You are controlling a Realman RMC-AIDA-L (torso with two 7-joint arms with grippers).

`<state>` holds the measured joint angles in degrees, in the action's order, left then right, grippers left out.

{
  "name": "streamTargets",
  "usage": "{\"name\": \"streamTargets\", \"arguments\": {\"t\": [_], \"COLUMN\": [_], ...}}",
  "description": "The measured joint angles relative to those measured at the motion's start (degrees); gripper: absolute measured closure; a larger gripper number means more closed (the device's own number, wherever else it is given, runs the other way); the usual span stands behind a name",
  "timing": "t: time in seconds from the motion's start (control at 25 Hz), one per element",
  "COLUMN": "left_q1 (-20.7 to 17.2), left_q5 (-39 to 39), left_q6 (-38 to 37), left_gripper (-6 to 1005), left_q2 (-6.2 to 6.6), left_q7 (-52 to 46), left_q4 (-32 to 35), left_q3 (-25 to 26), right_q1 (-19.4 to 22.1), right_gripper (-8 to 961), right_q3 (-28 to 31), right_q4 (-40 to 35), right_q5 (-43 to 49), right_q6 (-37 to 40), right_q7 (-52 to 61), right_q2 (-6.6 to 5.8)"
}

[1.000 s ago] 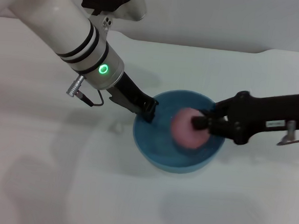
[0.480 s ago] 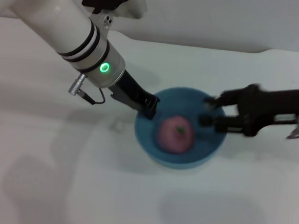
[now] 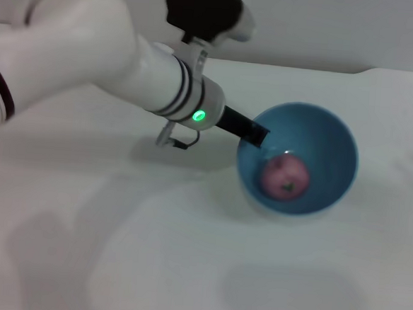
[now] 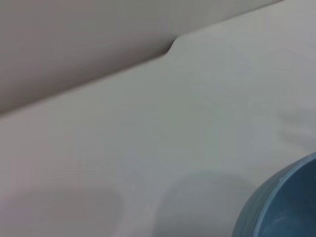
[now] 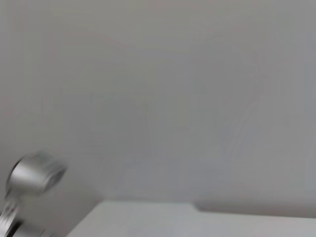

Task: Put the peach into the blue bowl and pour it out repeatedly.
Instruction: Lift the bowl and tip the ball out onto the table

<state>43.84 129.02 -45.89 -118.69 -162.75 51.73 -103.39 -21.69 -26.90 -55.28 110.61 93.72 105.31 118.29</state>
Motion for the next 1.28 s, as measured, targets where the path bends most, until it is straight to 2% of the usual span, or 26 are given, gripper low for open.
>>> {"name": "streamTargets", "arguments": {"t": [0.12, 0.24, 0.28, 0.48, 0.76, 0.88, 0.92, 0.96, 1.12, 1.28], "left_q1": [-0.9, -2.9, -4.6, -6.1, -6.8, -8.5, -10.6, -10.6, -13.4, -13.5], "left_q5": [0.0, 0.3, 0.5, 0.5, 0.5, 0.5, 0.1, 0.1, -0.6, -0.8], "left_q6": [9.1, 21.4, 30.9, 41.4, 57.3, 66.2, 72.9, 72.9, 80.6, 83.4], "left_gripper": [1000, 1001, 1001, 1001, 1001, 1000, 1000, 1000, 1000, 1000], "left_q2": [0.02, 0.05, 0.04, -0.04, -0.3, -0.36, -0.39, -0.39, -0.39, -0.39], "left_q7": [0.0, 0.0, 0.1, 0.7, 5.0, 13.6, 21.6, 21.6, 31.7, 40.6], "left_q4": [-0.2, -0.4, -1.0, -3.0, -7.1, -7.7, -7.2, -7.2, -5.2, -5.8], "left_q3": [-5.3, -12.1, -17.2, -21.7, -32.1, -38.3, -41.6, -41.6, -43.8, -45.3], "right_q1": [2.8, 5.6, 6.1, 7.3, 7.0, 6.8, 6.7, 6.6, 6.5, 6.5], "right_gripper": [459, 460, 460, 459, 460, 460, 460, 459, 459, 460], "right_q3": [7.2, 14.2, 15.2, 17.5, 18.6, 18.6, 18.5, 18.4, 18.4, 18.6], "right_q4": [2.1, 5.5, 6.2, 7.8, 8.1, 8.4, 8.4, 8.5, 8.8, 8.9], "right_q5": [0.0, 0.0, 0.1, 0.3, 1.8, 2.2, 2.3, 2.3, 2.4, 2.4], "right_q6": [1.4, 1.8, 1.8, 1.6, 0.6, 0.0, -0.1, -0.1, -0.3, -0.3], "right_q7": [-1.1, -4.9, -5.7, -6.8, -6.9, -6.9, -6.9, -6.9, -7.0, -7.0], "right_q2": [-0.24, -0.57, -0.71, -1.11, -1.25, -1.34, -1.38, -1.39, -1.44, -1.47]}}
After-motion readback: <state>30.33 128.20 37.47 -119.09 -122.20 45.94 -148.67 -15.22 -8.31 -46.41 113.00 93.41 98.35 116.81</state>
